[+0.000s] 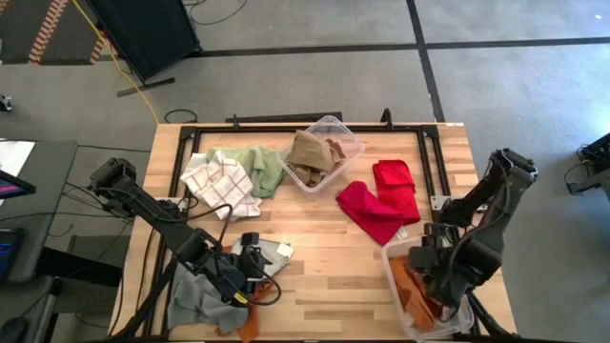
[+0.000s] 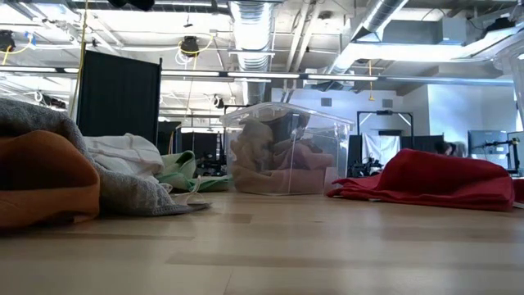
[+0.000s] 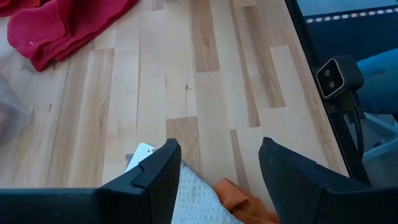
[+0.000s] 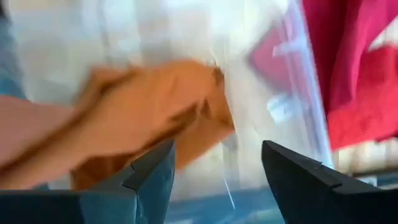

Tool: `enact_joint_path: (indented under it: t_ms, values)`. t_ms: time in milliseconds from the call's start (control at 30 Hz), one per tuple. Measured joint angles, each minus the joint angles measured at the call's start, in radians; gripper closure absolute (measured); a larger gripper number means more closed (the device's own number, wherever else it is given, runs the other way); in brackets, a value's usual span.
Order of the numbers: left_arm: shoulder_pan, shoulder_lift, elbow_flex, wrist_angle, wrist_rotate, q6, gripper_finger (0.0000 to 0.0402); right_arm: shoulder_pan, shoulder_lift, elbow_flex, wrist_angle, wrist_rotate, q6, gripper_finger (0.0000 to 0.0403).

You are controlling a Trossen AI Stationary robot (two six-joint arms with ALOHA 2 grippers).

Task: Sort towels by color in basket
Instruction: Put the light gray towel into the top transparent bin

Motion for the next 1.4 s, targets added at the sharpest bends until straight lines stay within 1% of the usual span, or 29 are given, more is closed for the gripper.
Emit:
enact_joint_path:
  t_ms: [133,233,400,500,600,733,900,967,1100,1200,1400]
  values:
    - [0.000,0.000,0.000,-0.018,0.019,0.000,0.0194,-0.003,0.000,0.060,0.002,0.060,-0.004,0.0134]
    - [0.000,0.000,0.000,-0.057,0.046,-0.019,0.0194,-0.002,0.000,0.087,0.030,0.129,-0.022,0.0134]
    - [-0.008,0.000,0.000,-0.170,0.084,-0.093,0.0194,-0.008,0.002,0.091,0.210,0.237,-0.149,0.0134]
    - [-0.023,0.000,0.000,-0.213,0.097,-0.139,0.0194,-0.030,0.007,0.091,0.339,0.261,-0.247,0.0134]
    - [-0.048,0.000,0.000,-0.235,0.111,-0.177,0.0194,-0.054,0.025,0.091,0.442,0.269,-0.346,0.0134]
    - [-0.087,0.000,-0.004,-0.257,0.111,-0.236,0.0194,-0.085,0.071,0.091,0.532,0.268,-0.462,0.0134]
    - [-0.131,0.000,-0.075,-0.238,0.122,-0.326,0.0194,-0.123,0.150,0.091,0.631,0.266,-0.587,0.0134]
    - [-0.136,-0.001,-0.113,-0.218,0.148,-0.368,0.0194,-0.140,0.186,0.091,0.684,0.265,-0.642,0.0134]
    - [-0.140,0.000,-0.170,-0.196,0.153,-0.427,0.0194,-0.179,0.264,0.091,0.811,0.261,-0.755,0.0134]
    - [-0.141,0.000,-0.201,-0.168,0.147,-0.436,0.0194,-0.212,0.317,0.091,0.886,0.257,-0.823,0.0134]
    - [-0.116,0.000,-0.255,-0.044,0.137,-0.350,0.0196,-0.300,0.411,0.091,1.026,0.207,-0.926,0.0134]
